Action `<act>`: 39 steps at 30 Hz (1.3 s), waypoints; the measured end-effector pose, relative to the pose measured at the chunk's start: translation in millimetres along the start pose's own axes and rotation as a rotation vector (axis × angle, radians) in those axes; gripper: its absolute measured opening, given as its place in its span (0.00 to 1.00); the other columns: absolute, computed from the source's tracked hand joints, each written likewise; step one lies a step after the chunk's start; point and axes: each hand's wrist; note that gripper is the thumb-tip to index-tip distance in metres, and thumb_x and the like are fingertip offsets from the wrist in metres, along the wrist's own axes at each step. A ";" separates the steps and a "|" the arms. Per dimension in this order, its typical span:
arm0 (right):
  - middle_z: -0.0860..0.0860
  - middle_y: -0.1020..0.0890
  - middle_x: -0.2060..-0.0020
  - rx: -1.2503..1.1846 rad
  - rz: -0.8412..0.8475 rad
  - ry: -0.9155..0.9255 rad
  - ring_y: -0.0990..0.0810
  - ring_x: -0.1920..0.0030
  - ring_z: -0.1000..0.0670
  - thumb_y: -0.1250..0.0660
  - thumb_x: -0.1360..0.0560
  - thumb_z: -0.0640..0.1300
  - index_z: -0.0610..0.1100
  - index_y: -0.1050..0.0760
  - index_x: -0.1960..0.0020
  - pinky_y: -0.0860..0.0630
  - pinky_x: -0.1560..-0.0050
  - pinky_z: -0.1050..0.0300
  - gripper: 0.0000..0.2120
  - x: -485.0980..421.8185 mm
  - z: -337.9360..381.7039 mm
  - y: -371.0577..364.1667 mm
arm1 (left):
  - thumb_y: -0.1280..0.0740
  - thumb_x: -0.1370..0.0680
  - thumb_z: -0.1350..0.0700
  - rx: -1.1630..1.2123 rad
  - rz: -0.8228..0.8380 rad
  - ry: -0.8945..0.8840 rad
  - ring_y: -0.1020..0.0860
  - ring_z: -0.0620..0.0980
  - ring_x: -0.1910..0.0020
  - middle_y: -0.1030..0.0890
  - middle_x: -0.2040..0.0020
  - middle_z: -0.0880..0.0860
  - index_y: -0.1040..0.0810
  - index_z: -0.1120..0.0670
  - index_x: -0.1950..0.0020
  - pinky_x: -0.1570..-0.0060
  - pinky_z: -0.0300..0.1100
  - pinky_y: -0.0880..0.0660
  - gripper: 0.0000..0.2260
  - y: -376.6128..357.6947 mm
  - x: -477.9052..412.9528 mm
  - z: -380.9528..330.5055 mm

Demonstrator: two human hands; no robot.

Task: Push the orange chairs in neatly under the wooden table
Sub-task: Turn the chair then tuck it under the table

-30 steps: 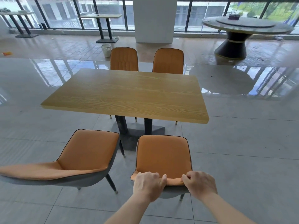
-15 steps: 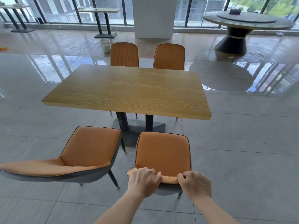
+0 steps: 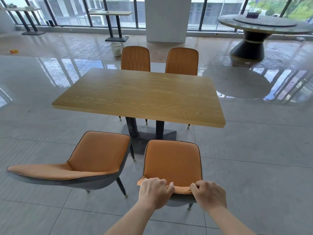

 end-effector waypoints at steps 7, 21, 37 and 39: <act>0.53 0.25 0.75 -0.021 0.018 -0.039 0.24 0.70 0.53 0.45 0.29 0.57 0.47 0.28 0.71 0.22 0.64 0.57 0.19 5.8 3.4 -3.2 | 0.51 0.21 0.37 0.007 0.003 -0.010 0.25 0.50 0.67 0.25 0.68 0.50 0.25 0.54 0.64 0.60 0.46 0.26 0.26 0.6 -4.2 3.2; 0.53 0.25 0.76 -0.028 -0.002 -0.015 0.25 0.72 0.53 0.46 0.29 0.58 0.46 0.27 0.70 0.23 0.67 0.59 0.20 -9.6 21.4 -12.9 | 0.51 0.19 0.38 -0.010 0.013 0.014 0.23 0.47 0.65 0.22 0.66 0.48 0.23 0.52 0.63 0.65 0.42 0.31 0.26 7.4 -13.9 25.0; 0.52 0.26 0.74 -0.010 0.003 -0.044 0.25 0.70 0.54 0.46 0.27 0.57 0.48 0.30 0.71 0.26 0.66 0.60 0.20 -5.7 27.6 -4.8 | 0.51 0.20 0.37 -0.006 0.006 -0.007 0.23 0.49 0.64 0.21 0.65 0.50 0.23 0.53 0.62 0.63 0.45 0.28 0.27 6.2 -13.6 26.7; 0.53 0.26 0.75 -0.012 0.007 -0.052 0.25 0.70 0.53 0.47 0.27 0.57 0.47 0.31 0.72 0.25 0.66 0.60 0.20 -5.0 30.0 -5.3 | 0.51 0.21 0.37 -0.014 0.015 -0.005 0.22 0.50 0.63 0.20 0.63 0.51 0.23 0.53 0.61 0.61 0.45 0.27 0.27 6.2 -14.4 28.1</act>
Point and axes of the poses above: each hand's wrist, its own x-axis away from the middle knuckle, its own y-axis out of the back of the hand, z = x × y
